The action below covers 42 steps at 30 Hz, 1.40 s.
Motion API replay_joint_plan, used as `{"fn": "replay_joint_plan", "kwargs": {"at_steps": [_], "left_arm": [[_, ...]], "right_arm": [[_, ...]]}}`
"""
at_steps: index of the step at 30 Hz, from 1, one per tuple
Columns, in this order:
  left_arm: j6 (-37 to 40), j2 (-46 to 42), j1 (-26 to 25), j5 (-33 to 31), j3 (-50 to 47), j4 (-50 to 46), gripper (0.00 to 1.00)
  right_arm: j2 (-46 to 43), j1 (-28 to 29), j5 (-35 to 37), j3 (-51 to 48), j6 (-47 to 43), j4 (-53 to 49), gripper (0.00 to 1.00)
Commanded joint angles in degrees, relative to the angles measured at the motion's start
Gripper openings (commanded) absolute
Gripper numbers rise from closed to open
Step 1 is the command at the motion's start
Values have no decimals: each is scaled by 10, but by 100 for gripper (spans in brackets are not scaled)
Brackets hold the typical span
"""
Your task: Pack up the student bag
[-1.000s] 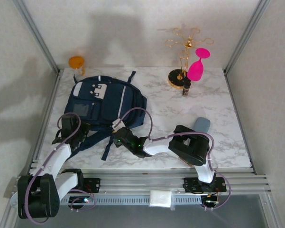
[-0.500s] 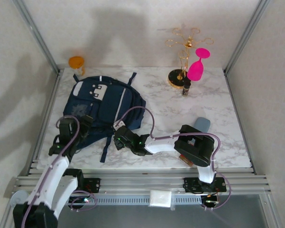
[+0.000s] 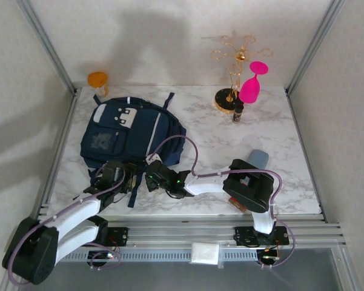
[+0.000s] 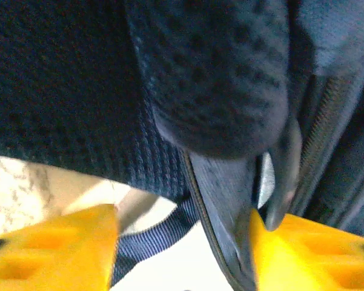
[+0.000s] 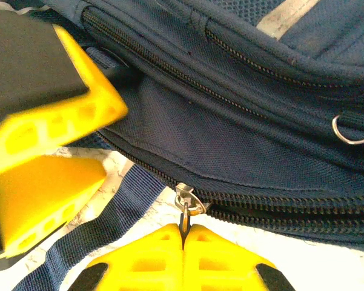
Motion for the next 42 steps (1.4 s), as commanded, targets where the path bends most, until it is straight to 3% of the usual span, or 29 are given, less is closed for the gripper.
{"fn": "replay_joint_plan", "kwargs": {"at_steps": [1,5,8,13,16,20,23,27,31,33,35,39,42], "left_arm": [[-13,39,-7,-59,28,49,40],[11,39,-1,-114,43,23,19],[62,33,32,-116,62,-20,0],[148,-1,118,-92,74,-96,0],[214,-33,176,-114,100,-173,0],[300,-29,234,-71,123,-172,0],[318,-2,233,-21,145,-168,0],[297,-42,215,14,128,-142,0],[278,-57,181,20,132,-146,0],[278,-53,174,19,133,-151,0],[274,-52,170,22,130,-145,0],[279,-49,169,13,133,-149,0],[280,-41,169,14,133,-147,0]], "right_arm": [[-4,-1,16,11,20,-41,0],[-22,-13,31,4,37,-93,0],[-60,-26,43,-30,41,-110,0],[-123,-68,34,-98,22,-132,0],[-156,-88,45,-145,-8,-137,0],[-172,-103,-38,-161,-63,-90,0],[-153,-89,-108,-125,-99,-78,0],[-135,-58,-114,-55,-70,-104,0],[-110,-26,-150,-3,-34,-113,20],[-96,-13,-142,24,-31,-129,31],[-68,-6,-124,61,-24,-163,36],[-29,-1,-46,116,-4,-250,44],[-21,3,-31,130,1,-275,46]]}}
